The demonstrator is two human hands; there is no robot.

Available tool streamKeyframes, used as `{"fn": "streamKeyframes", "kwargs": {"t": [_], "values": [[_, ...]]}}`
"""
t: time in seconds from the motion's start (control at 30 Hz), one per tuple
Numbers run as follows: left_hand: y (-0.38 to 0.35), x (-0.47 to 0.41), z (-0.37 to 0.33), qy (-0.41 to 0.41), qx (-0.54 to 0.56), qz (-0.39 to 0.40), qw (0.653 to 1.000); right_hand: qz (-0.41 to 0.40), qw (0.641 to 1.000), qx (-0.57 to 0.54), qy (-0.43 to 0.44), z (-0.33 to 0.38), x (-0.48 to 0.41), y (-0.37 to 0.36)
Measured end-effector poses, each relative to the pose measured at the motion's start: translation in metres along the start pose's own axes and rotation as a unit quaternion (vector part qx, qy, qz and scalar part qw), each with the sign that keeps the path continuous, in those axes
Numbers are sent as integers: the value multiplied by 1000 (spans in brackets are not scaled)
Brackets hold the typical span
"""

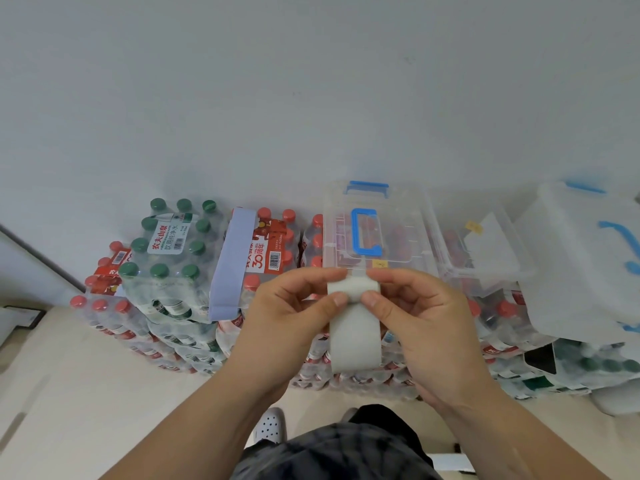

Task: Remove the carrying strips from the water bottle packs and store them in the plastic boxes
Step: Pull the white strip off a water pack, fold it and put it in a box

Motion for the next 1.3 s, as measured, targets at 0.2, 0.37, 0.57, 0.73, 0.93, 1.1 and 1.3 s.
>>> {"fn": "streamKeyframes", "kwargs": {"t": [0.2,0.37,0.57,0.73,0.93,1.1,1.3], "values": [[2,-2,-2,-22,-16,-20,999,-7,1000,-19,-17,-6,5,-2],[0,-1,-1,-26,-3,-9,1000,-14,1000,12,-9,-4,-1,1],[3,-3,5,3,-5,-19,1000,-2,1000,17,-3,-5,0,3],[2,-4,7,11,-38,-25,999,14,999,47,-16,-7,1,2],[-1,-4,6,-3,-21,-38,999,-12,999,23,-20,-6,0,6],[-4,-3,9,6,-25,5,1000,-9,999,37,-4,-4,-1,7],[-7,-4,12,23,-23,28,999,-12,1000,21,-2,-5,-1,11]]}}
Point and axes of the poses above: each hand's wrist, its own x-axis away from the middle knuckle, its own y-axis out of the back of the hand, z = x × y, the point moved 8 cm from there along -x, towards the middle knuckle, and after that the axes turned 1 degree about -y, right-handed, at the moved point
